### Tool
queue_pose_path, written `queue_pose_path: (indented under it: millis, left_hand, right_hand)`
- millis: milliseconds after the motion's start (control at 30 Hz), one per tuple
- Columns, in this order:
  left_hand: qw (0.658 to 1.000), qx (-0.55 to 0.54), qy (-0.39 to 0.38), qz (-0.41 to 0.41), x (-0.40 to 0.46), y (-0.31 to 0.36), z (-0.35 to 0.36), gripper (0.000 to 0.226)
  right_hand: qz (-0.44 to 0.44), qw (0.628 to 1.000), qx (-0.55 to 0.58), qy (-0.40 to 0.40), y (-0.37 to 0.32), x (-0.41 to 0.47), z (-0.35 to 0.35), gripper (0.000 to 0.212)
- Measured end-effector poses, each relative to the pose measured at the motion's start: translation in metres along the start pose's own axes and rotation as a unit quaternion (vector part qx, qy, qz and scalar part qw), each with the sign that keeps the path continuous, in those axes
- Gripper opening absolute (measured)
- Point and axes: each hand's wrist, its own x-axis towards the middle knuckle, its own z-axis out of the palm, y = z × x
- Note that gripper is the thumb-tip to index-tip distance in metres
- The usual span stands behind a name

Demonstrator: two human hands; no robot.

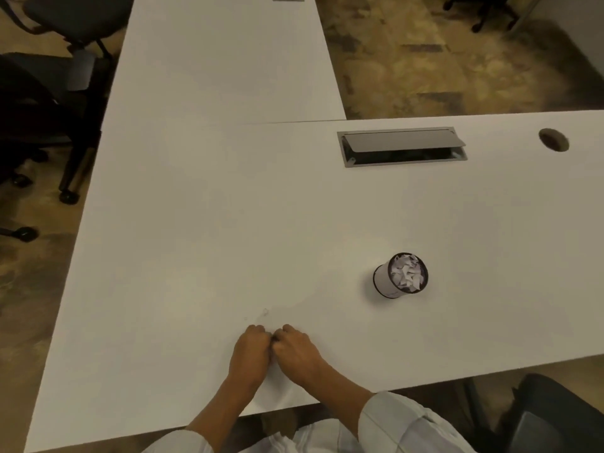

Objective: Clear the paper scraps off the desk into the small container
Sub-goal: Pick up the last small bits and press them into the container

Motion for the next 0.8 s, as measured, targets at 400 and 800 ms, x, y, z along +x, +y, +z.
queue_pose_path:
  millis: [400,800]
  left_hand:
    - [0.928,-0.346,0.102,0.096,0.073,0.189,-0.031,0.007]
    - [0.941,-0.291,0.035,0.168,0.123,0.248,-0.015,0.026]
  right_hand:
    - [0.346,0.769,0.304,0.443,0.129,-0.104,-0.137,0.009]
    - [0.354,0.811,0.277,0.374,0.197,-0.117,-0.165,0.035]
